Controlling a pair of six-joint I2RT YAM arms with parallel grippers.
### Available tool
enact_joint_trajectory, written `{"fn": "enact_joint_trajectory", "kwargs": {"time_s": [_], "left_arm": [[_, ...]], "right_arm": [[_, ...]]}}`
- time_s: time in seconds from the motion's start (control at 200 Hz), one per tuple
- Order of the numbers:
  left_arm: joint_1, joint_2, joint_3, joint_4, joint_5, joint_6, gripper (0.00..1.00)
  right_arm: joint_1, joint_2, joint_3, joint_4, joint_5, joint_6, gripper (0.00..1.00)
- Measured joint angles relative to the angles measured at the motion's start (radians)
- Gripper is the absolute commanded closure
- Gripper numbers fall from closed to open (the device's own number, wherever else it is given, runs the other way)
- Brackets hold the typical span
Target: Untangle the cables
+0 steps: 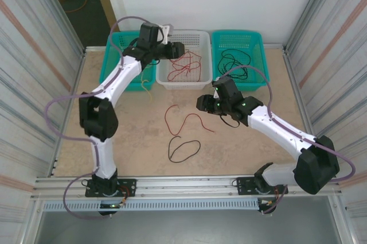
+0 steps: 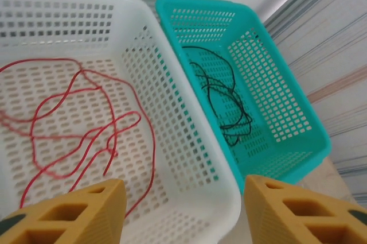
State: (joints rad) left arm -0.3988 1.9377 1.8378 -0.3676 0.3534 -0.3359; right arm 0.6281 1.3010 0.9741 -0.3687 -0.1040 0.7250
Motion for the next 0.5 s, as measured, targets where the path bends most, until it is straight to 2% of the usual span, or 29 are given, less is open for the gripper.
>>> {"fn": "enact_joint_trajectory", "kwargs": {"time_s": [0.125,0.236,0.386,0.501], "left_arm": [[-0.035,-0.188,-0.231,-0.004,-0.046,0.026,0.46],[-0.109,-0.304,-0.404,-0.008,-0.070,0.041,0.48],[-0.217,-0.322,-0.566,-0.044,-0.101,0.052,0.54],[-0.286,-0.308,-0.657,-0.099,-0.131,0.052,0.55]], "right_arm": [[-0.006,0.000,0.000,0.000,0.002,0.000,0.49],[-0.021,0.000,0.000,0.000,0.000,0.000,0.49],[-0.033,0.002,0.000,0.001,-0.002,0.000,0.49],[-0.033,0.006,0.000,0.001,-0.002,0.000,0.49]]}}
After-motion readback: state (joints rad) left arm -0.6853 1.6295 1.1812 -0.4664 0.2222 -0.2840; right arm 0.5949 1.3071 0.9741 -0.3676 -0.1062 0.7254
